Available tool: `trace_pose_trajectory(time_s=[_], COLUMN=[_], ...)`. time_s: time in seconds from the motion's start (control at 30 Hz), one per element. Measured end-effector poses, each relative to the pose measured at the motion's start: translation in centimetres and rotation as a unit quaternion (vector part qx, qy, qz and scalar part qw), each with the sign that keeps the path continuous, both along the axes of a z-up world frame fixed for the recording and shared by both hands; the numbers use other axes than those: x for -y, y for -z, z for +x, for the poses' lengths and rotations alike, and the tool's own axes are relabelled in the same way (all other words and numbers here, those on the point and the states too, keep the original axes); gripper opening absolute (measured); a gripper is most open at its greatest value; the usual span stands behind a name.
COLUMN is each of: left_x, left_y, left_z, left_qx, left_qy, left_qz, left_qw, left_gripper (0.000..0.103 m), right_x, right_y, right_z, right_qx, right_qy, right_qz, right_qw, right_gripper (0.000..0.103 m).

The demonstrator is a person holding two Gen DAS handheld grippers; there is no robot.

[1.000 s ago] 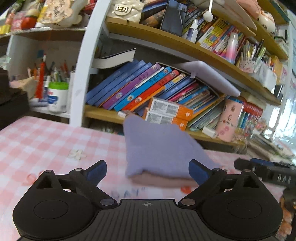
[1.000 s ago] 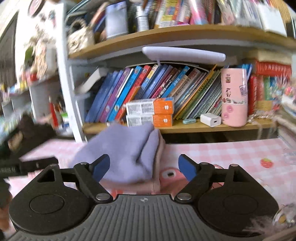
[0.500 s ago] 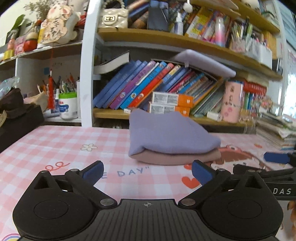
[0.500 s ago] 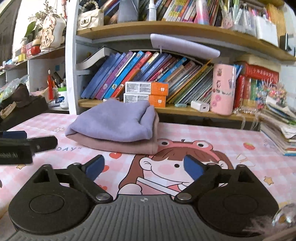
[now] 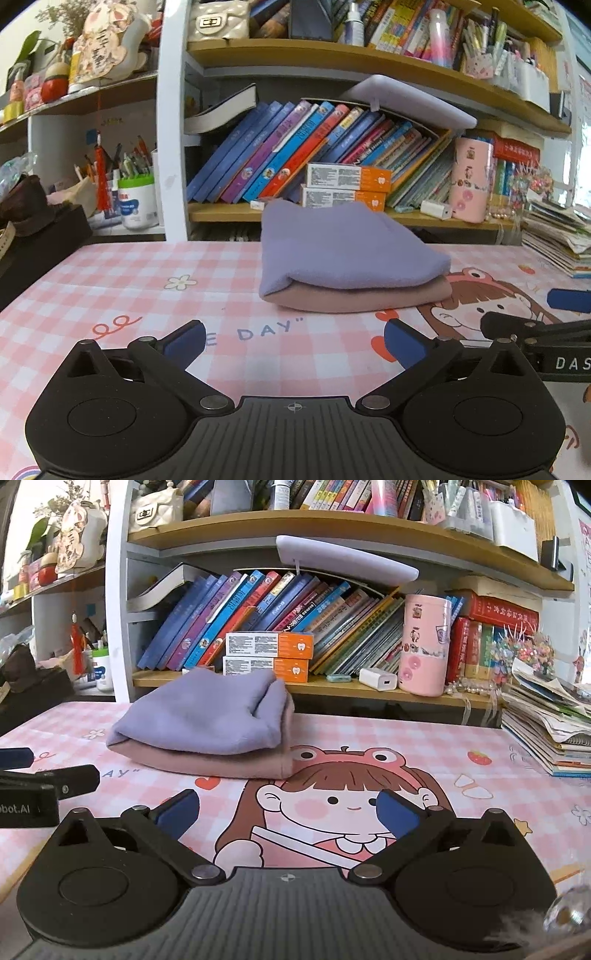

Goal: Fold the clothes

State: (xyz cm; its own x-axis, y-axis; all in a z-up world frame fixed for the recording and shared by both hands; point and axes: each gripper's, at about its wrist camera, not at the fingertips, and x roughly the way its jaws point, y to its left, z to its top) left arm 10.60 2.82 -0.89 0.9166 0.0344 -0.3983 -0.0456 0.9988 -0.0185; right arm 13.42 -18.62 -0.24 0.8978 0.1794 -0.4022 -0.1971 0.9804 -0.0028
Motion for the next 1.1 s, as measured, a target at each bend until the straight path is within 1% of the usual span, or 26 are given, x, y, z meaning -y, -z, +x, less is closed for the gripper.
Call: trace_pose_trajectory(time_s=[0.2, 0.33, 0.73, 1.1], left_x=[0.8, 0.8, 1.3, 1.4], left_y=[-0.1, 0.0, -0.2, -0.1], left_z=[0.0, 0.1, -0.2, -0.1], left_qx=[0.000, -0.005, 0.002, -0.002], left_qy=[0.012, 0.015, 0.029, 0.021], left_qz=[0.020, 0.023, 0.036, 0.038], left_qw=[0.9997, 0.9996, 0.9989, 0.9991], left_gripper=[0.103, 0.103, 0.103, 0.103], right_x=[-0.1, -0.1, 0.5, 0.1], right_y=[0.0, 0.0, -0.1, -0.2], right_z=[0.1, 0.1, 0.0, -0.2], right_qx=[-0.001, -0.002, 0.002, 0.007], right_qy=[0.000, 0.001, 0.028, 0.017], right_qz=[-0.003, -0.004, 0.006, -0.003], right_qw=[1.000, 1.000, 1.000, 1.000], right_gripper=[0.103, 0.103, 0.103, 0.103])
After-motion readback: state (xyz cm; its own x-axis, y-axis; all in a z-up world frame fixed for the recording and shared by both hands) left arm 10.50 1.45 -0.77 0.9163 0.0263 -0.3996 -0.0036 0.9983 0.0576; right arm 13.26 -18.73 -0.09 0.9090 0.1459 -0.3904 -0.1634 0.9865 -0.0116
